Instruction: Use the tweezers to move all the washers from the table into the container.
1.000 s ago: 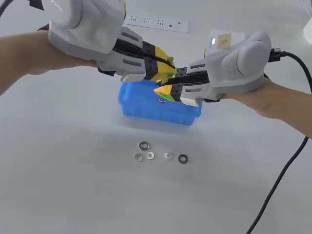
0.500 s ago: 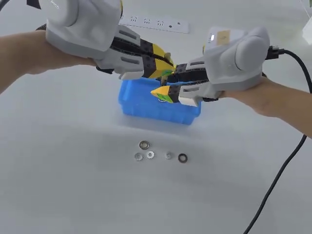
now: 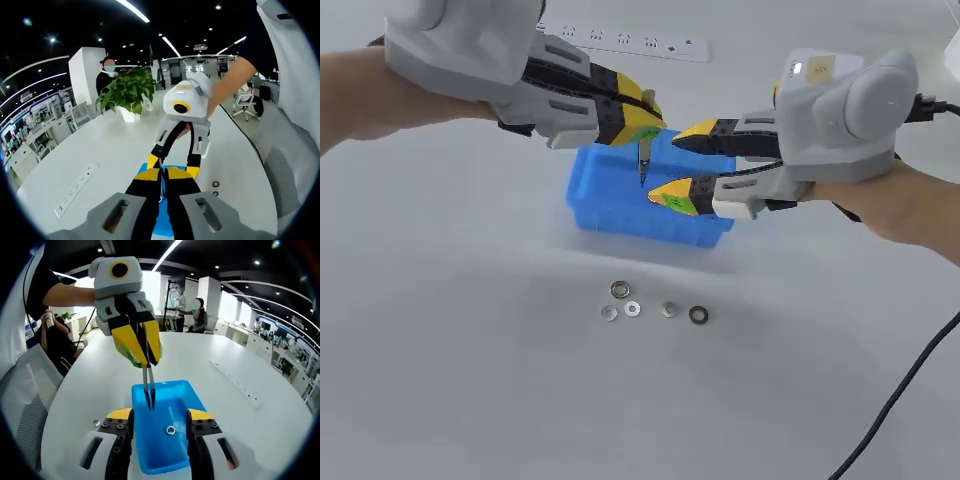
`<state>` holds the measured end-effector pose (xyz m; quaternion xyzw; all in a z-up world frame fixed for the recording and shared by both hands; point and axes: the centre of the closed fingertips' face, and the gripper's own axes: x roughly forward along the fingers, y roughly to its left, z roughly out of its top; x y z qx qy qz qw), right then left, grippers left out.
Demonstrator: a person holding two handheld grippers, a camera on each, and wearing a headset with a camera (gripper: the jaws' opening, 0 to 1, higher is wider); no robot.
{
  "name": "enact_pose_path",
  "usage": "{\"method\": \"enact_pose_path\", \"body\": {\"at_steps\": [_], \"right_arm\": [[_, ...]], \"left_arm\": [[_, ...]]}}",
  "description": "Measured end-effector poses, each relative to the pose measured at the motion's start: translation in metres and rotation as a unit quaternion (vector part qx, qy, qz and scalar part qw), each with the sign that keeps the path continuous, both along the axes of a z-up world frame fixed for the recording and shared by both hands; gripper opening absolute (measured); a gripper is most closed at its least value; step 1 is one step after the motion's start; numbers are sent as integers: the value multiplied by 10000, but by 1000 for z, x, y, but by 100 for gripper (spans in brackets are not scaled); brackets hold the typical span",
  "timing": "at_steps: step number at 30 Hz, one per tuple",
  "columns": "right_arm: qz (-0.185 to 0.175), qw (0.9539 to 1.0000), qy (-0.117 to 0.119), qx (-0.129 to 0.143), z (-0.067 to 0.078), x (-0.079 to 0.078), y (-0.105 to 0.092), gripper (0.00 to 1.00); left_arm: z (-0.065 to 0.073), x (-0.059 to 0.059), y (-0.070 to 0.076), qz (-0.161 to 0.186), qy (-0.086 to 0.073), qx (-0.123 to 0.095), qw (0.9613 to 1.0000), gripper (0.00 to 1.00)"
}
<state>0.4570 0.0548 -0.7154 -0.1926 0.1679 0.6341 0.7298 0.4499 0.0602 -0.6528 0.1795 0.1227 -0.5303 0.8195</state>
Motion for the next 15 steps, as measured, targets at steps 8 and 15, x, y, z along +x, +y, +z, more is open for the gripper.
{"method": "enact_pose_path", "body": {"at_steps": [8, 15], "right_arm": [[-353, 9988, 252, 207, 8, -13, -23, 56], [-666, 9960, 492, 330, 12, -25, -47, 62]], "left_arm": [[6, -16, 6, 79, 35, -4, 10000, 6], [13, -43, 8, 137, 36, 0, 9999, 6]]}}
